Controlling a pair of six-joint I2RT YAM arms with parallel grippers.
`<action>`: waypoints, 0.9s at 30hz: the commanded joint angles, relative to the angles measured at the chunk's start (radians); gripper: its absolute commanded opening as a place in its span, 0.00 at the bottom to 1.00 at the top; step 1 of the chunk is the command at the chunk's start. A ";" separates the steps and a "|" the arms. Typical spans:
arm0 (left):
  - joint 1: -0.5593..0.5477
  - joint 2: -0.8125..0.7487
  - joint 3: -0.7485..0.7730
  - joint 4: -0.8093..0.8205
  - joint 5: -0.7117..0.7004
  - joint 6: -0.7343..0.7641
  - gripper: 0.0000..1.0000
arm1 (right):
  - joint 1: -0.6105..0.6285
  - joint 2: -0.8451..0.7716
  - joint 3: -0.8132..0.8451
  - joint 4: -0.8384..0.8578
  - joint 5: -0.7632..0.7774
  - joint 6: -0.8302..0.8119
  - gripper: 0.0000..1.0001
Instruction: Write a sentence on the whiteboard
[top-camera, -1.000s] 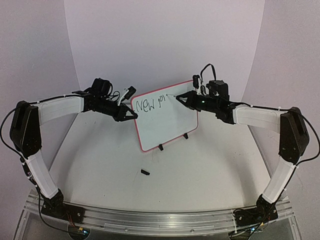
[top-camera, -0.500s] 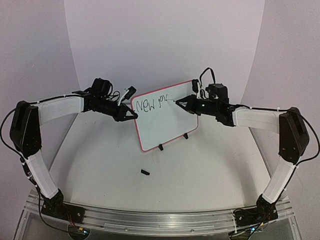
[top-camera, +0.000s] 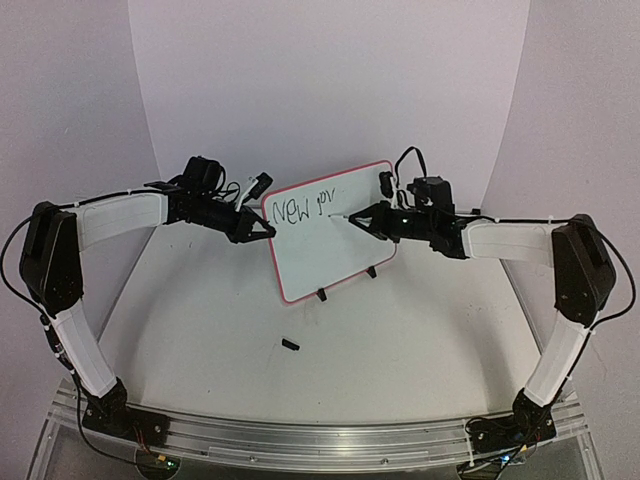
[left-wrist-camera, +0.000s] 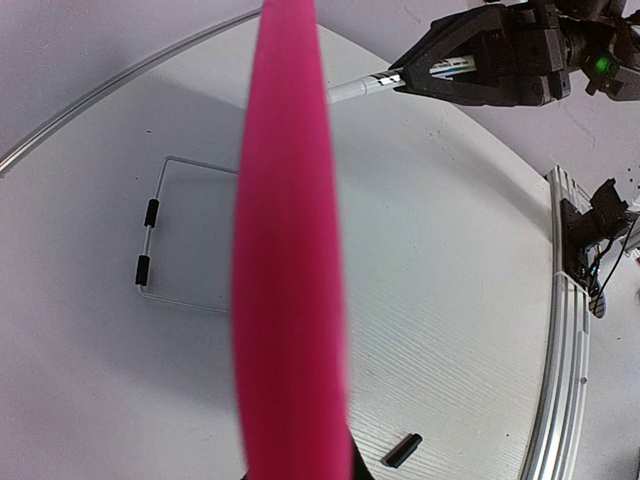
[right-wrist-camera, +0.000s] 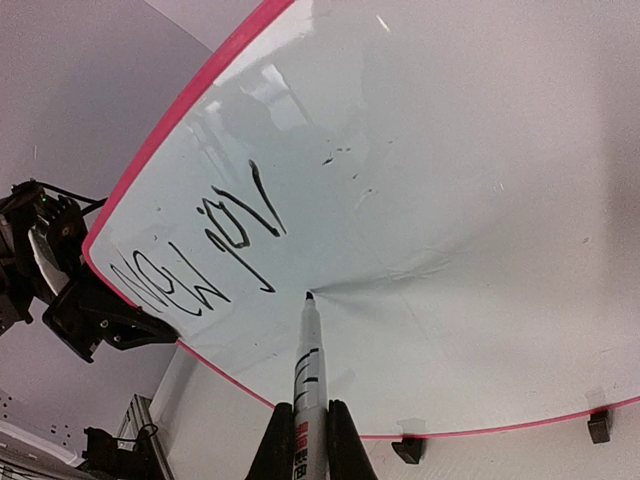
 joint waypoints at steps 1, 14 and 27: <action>-0.024 0.016 0.006 -0.105 -0.007 0.031 0.00 | -0.004 0.002 0.005 0.023 -0.013 0.003 0.00; -0.024 0.015 0.006 -0.105 -0.008 0.031 0.00 | -0.003 0.003 0.037 0.029 0.025 0.002 0.00; -0.024 0.012 0.006 -0.106 -0.007 0.034 0.00 | -0.002 -0.031 0.059 0.033 0.092 -0.018 0.00</action>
